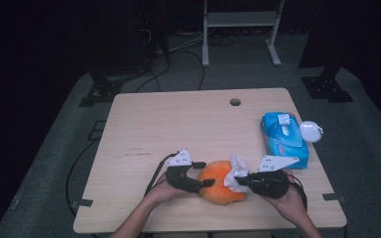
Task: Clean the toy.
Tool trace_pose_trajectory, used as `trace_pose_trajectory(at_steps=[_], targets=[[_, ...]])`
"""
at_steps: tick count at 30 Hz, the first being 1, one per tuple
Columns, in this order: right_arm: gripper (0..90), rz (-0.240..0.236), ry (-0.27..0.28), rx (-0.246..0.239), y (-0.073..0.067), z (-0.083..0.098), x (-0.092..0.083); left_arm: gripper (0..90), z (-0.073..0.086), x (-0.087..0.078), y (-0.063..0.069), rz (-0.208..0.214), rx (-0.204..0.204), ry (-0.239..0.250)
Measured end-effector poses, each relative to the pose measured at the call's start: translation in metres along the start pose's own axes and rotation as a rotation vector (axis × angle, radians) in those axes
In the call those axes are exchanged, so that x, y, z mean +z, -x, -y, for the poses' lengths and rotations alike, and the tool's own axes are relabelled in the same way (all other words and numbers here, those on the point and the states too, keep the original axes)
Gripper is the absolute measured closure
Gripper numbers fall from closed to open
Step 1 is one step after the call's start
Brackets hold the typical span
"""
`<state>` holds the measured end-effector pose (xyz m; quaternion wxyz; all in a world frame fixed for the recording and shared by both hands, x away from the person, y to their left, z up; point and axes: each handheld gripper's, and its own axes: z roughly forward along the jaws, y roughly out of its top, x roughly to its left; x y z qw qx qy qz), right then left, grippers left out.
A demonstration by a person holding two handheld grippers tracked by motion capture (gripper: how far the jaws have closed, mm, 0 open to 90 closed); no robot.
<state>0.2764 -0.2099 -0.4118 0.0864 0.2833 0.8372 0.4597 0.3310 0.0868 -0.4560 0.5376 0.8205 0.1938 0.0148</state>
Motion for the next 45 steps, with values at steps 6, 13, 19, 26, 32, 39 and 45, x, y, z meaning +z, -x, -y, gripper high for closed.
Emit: trace_pose_trajectory(at_steps=[6,13,19,26,32,39,45], targets=[[82.4,0.020,0.001,0.035,0.009,0.003,-0.006,26.9,0.000,0.000,0.000,-0.006,0.005,-0.001],[82.1,-0.008,-0.053,-0.006,0.008,0.005,-0.001,26.2,0.000,0.000,0.000,-0.004,-0.003,0.000],[82.0,0.007,-0.015,0.031,0.013,0.004,-0.008,26.0,0.000,0.001,-0.001,-0.006,-0.006,0.006],[81.6,0.024,-0.068,0.021,0.012,0.006,0.000,25.6,0.000,0.002,0.000,-0.011,-0.011,0.008],[82.3,0.063,-0.014,0.067,0.016,0.004,-0.008,25.6,-0.001,0.004,0.005,-0.003,0.008,0.001],[82.0,0.028,-0.008,0.077,0.009,0.001,0.005,16.0,-0.013,0.005,0.018,0.057,0.050,-0.021],[82.1,-0.055,-0.028,-0.001,0.002,0.001,0.005,7.4,-0.013,0.012,0.020,0.074,0.054,-0.027]])
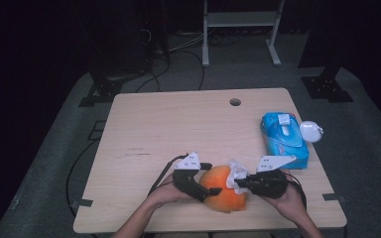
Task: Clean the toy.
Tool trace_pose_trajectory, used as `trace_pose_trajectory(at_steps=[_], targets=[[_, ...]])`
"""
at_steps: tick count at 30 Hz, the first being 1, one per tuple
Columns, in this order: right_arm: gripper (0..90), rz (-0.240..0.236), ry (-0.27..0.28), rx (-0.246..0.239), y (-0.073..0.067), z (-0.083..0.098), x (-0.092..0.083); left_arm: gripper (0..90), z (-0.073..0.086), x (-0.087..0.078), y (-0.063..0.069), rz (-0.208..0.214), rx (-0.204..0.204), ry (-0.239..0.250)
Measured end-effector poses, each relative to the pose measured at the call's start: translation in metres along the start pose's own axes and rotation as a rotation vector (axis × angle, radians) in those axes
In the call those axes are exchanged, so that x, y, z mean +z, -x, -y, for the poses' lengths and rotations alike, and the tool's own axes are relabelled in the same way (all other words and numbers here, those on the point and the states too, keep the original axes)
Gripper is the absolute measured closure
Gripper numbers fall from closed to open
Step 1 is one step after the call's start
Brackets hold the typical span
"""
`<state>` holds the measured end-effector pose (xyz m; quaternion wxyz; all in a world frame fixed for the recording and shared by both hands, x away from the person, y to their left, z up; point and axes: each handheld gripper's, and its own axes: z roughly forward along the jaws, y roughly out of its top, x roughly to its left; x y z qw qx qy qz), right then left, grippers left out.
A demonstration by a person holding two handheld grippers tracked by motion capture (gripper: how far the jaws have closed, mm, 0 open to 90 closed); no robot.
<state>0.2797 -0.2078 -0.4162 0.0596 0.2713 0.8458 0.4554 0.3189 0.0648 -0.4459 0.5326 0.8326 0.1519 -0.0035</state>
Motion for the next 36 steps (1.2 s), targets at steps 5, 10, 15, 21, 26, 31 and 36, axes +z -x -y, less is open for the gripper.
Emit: trace_pose_trajectory(at_steps=[5,10,15,21,26,31,36], targets=[[81.9,0.047,0.028,0.050,0.005,0.002,-0.001,23.2,0.003,0.004,-0.001,-0.024,-0.051,0.012],[82.1,0.099,0.093,0.107,0.009,-0.001,-0.007,41.8,-0.005,-0.005,0.004,-0.109,0.028,0.073],[82.1,0.090,0.152,0.134,0.005,-0.006,-0.004,40.1,-0.008,-0.007,0.009,-0.173,0.093,0.100],[81.9,0.148,0.058,0.105,0.007,-0.002,0.011,35.8,0.004,-0.010,0.003,-0.151,0.062,0.045],[81.8,0.164,0.024,0.152,0.017,0.006,0.011,31.5,0.008,-0.013,0.004,-0.134,0.082,0.029],[81.8,0.147,0.079,0.102,0.003,-0.004,0.010,30.8,0.009,-0.014,0.004,-0.128,0.090,0.031],[79.9,0.107,0.031,0.145,0.013,0.002,0.014,30.3,0.009,-0.013,0.004,-0.129,0.093,0.033]])
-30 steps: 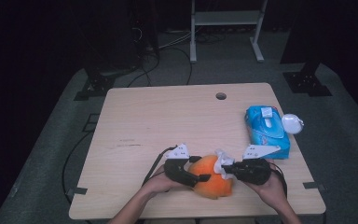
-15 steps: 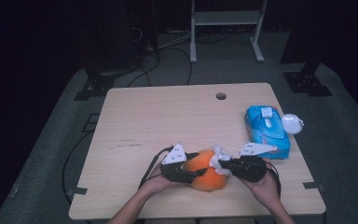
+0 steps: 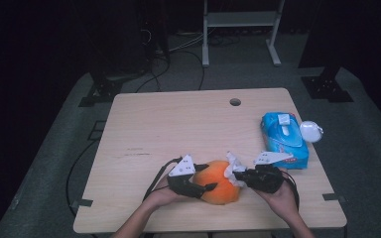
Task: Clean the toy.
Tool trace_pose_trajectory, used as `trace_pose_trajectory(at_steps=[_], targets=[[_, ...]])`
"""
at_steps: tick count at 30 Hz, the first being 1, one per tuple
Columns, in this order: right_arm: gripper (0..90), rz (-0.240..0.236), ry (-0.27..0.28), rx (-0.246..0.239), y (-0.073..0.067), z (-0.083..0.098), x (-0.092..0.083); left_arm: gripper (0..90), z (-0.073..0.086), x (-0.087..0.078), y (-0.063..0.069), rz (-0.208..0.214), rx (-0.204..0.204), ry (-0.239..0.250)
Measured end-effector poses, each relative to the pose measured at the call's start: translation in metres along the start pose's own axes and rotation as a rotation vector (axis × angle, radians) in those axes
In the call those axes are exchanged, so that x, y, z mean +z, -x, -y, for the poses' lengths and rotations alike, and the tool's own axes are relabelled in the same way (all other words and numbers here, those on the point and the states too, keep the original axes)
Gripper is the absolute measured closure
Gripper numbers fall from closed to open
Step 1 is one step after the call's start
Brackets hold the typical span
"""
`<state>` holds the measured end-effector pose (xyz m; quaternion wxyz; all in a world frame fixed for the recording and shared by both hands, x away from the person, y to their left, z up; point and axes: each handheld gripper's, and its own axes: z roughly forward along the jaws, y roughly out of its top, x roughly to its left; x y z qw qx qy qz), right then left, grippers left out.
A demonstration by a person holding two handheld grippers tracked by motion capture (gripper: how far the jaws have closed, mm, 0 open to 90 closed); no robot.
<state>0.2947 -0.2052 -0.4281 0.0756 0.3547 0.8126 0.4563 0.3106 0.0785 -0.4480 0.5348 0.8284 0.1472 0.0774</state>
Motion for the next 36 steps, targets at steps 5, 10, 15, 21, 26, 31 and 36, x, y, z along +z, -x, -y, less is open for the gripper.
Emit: trace_pose_trajectory(at_steps=[5,10,15,21,26,31,36], targets=[[82.2,0.038,0.010,0.017,0.004,0.003,-0.008,29.4,0.000,-0.001,0.000,-0.002,-0.005,-0.001],[82.6,0.000,0.046,-0.025,-0.011,-0.009,-0.003,26.6,-0.002,0.001,0.002,0.004,-0.001,-0.006],[82.8,-0.050,0.002,-0.080,-0.015,-0.005,0.000,14.4,-0.011,-0.008,-0.005,0.029,-0.048,0.013],[82.4,-0.086,0.003,-0.132,-0.022,-0.004,-0.002,15.0,-0.004,-0.003,-0.007,0.063,-0.072,-0.028],[82.5,-0.052,-0.005,-0.090,-0.010,-0.001,-0.003,25.8,0.000,-0.005,-0.011,0.056,-0.070,-0.043],[82.4,-0.018,-0.027,-0.060,-0.002,0.002,-0.006,25.9,-0.001,-0.005,-0.010,0.056,-0.073,-0.045],[82.5,-0.018,-0.015,-0.053,-0.003,-0.001,-0.004,25.4,0.000,-0.006,-0.012,0.061,-0.078,-0.039]])
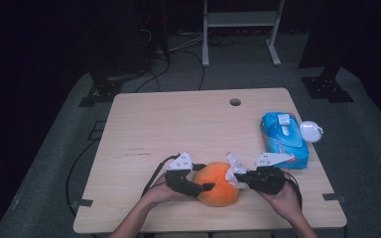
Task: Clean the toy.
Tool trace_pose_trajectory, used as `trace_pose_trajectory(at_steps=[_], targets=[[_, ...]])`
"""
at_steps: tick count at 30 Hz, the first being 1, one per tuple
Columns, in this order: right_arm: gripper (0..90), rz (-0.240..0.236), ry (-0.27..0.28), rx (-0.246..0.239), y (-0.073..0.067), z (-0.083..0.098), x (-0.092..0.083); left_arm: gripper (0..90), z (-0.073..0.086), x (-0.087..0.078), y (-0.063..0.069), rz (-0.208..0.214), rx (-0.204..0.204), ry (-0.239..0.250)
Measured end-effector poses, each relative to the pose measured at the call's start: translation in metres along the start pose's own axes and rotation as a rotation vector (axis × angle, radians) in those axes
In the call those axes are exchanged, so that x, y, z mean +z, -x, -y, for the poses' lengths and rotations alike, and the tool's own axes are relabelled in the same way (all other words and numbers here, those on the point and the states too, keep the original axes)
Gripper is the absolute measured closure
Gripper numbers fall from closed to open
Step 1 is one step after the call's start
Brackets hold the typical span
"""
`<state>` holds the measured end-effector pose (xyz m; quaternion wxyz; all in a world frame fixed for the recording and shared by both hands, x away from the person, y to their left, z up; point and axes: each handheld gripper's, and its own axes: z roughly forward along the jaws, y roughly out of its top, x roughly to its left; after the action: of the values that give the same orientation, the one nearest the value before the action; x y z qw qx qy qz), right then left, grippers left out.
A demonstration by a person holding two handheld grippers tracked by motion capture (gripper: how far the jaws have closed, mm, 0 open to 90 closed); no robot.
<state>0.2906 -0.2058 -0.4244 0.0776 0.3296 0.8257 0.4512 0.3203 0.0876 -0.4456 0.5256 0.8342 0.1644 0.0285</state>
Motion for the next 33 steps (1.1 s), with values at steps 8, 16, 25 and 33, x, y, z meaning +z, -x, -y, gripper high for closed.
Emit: trace_pose_trajectory(at_steps=[8,16,25,33], targets=[[82.7,-0.062,-0.025,-0.061,-0.005,0.001,-0.001,6.5,0.000,0.004,-0.004,0.033,-0.053,-0.006],[82.9,-0.011,-0.004,-0.031,-0.002,-0.001,-0.001,32.6,0.000,0.005,-0.002,0.010,-0.064,0.044],[83.0,0.038,0.083,0.003,-0.003,-0.008,-0.003,29.0,-0.004,0.013,0.008,-0.137,0.041,0.105],[82.8,0.072,0.046,0.050,0.012,0.000,-0.002,26.7,-0.002,0.010,0.010,-0.119,0.049,0.083]])
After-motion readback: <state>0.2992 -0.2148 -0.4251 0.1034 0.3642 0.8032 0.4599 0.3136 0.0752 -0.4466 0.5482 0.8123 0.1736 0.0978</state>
